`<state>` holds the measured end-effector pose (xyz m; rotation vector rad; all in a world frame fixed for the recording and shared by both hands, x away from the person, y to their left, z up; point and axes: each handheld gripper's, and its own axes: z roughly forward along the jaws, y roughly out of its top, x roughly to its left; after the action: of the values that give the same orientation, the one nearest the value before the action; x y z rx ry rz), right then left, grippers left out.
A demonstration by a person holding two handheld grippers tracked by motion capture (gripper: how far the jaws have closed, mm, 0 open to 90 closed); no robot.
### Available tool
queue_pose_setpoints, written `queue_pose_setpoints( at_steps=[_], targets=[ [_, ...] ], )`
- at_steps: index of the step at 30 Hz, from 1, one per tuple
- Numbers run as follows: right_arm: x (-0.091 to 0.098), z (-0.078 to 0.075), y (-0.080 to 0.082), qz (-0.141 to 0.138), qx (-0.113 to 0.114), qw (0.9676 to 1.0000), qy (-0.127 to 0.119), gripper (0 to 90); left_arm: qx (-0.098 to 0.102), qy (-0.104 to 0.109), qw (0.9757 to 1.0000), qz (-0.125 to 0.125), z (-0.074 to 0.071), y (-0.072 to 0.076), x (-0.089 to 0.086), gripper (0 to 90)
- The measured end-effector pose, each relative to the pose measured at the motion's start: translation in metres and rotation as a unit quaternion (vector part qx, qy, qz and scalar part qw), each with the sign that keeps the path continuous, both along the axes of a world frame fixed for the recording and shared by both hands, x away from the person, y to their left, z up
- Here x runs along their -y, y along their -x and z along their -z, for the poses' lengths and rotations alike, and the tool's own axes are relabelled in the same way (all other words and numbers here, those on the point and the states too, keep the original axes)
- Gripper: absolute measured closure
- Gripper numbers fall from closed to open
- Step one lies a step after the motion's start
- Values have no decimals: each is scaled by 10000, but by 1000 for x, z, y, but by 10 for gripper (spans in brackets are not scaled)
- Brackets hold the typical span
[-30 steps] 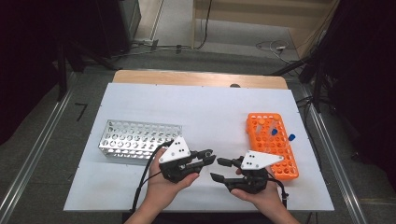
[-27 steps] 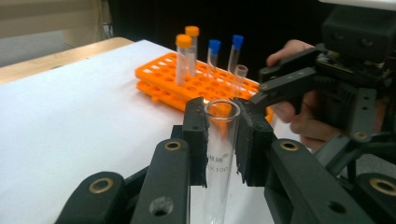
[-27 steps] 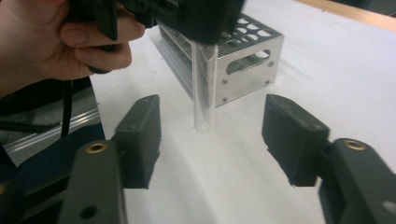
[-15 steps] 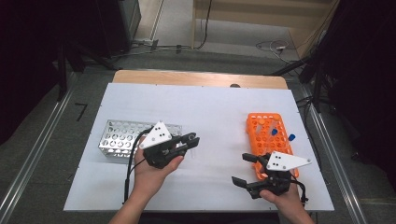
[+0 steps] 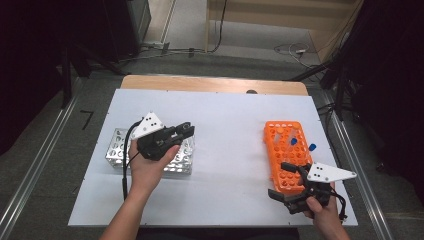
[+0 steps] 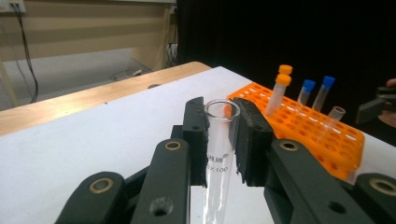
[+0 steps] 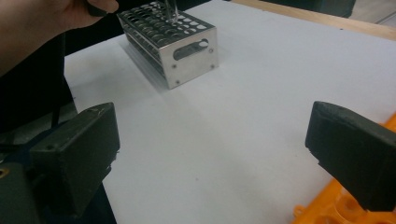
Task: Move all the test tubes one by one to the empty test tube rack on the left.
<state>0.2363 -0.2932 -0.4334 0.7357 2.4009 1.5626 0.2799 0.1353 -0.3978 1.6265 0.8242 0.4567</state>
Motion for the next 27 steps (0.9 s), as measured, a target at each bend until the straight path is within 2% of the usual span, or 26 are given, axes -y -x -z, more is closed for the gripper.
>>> queue_pose_setpoints(
  at_steps=[7, 14, 21, 27],
  targets=[
    [23, 0, -2, 152, 22, 9999, -18, 0, 60, -48, 9998, -198, 3, -17, -2, 764],
    [38, 0, -6, 358, 75, 9993, -58, 0, 136, -149, 9989, -432, 10, -28, -1, 764],
    [45, 1, -9, 486, 54, 9988, -92, 0, 105, -255, 9976, -636, 16, -35, 1, 764],
    [46, 2, -9, 506, 73, 9986, -106, 0, -7, -374, 9967, -723, 22, -37, 3, 764]
  ],
)
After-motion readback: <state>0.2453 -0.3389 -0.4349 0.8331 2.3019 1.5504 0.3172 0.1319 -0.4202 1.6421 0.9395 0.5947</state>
